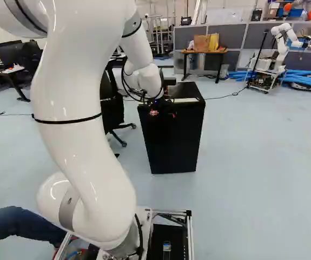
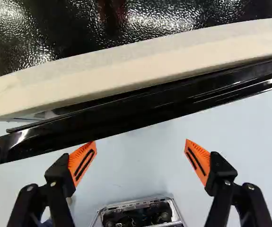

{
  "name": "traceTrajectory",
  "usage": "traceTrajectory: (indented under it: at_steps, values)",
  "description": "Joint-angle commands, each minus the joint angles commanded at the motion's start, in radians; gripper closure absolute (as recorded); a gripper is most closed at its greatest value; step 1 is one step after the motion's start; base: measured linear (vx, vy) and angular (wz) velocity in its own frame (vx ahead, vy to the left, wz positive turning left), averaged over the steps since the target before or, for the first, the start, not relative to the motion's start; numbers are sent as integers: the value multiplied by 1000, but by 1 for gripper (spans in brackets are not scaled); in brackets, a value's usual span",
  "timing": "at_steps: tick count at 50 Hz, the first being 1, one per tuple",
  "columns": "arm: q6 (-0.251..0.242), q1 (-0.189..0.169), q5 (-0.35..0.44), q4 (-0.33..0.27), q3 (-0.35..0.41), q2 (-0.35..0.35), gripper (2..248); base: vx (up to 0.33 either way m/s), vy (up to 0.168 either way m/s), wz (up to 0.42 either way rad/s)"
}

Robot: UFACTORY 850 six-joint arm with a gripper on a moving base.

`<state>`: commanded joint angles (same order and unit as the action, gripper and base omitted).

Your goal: Grab a drink from the fridge

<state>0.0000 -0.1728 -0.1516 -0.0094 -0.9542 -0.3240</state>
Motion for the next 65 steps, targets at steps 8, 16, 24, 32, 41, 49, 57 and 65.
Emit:
traceTrajectory:
  at_steps: [8, 16, 24, 32, 41, 49, 57, 65]
  values:
    - [0, 0, 27, 0, 0, 0, 3, 0, 0, 0]
    - [0, 0, 55, 0, 0, 0, 3, 0, 0, 0]
    - [0, 0, 81, 0, 0, 0, 3, 0, 0, 0]
    - [0, 0, 102, 0, 0, 0, 3, 0, 0, 0]
    - [0, -1, 102, 0, 9, 7, 3, 0, 0, 0]
    - [0, -3, 102, 0, 39, 31, 3, 0, 0, 0]
    - [0, -6, 102, 0, 78, 63, 3, 0, 0, 0]
    - [0, -8, 102, 0, 119, 98, 3, 0, 0, 0]
